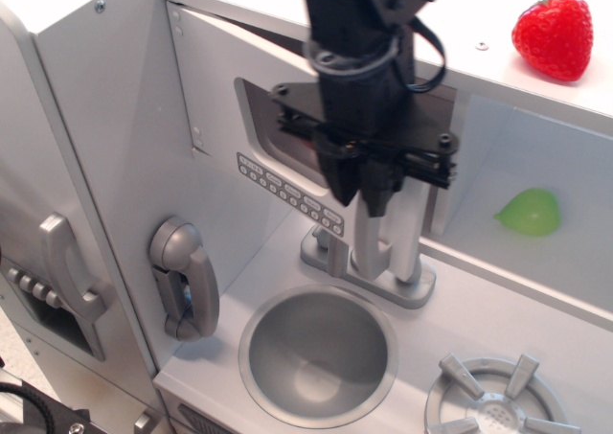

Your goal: Open microwave

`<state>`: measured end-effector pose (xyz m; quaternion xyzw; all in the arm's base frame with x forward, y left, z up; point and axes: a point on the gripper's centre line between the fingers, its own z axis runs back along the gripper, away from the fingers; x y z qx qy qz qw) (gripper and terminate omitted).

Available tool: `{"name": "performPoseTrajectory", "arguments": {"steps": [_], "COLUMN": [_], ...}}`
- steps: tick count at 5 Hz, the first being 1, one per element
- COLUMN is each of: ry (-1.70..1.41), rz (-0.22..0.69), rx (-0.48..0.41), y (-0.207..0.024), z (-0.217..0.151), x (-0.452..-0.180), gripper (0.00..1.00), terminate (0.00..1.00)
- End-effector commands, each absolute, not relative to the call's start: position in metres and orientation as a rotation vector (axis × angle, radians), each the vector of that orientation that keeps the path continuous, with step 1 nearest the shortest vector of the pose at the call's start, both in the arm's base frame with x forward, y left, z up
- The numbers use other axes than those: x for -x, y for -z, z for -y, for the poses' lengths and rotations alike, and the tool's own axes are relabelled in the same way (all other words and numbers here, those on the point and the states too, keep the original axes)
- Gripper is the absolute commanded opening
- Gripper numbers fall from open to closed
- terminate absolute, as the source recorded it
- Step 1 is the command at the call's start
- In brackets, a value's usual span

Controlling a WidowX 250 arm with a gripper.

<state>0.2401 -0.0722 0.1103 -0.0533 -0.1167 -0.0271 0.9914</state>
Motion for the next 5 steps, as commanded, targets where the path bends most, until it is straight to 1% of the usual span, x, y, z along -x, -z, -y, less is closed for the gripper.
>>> {"name": "performPoseTrajectory", "arguments": {"steps": [1, 2, 3, 4, 5], "ry": [0.083, 0.073, 0.066, 0.108, 0.196], "rz": [0.063, 0.000, 0.004, 0.003, 0.088], "rx": [0.142, 0.143, 0.180, 0.202, 0.188], "y": [-0.136, -0.138, -0.143, -0.136, -0.133], "z": [0.070, 0.105, 0.143, 0.173, 0.185], "x": [-0.224, -0.226, -0.248, -0.259, -0.271], "gripper": [1.00, 1.00, 1.00, 1.00, 1.00], "terminate": [0.00, 0.00, 0.00, 0.00, 0.00]}}
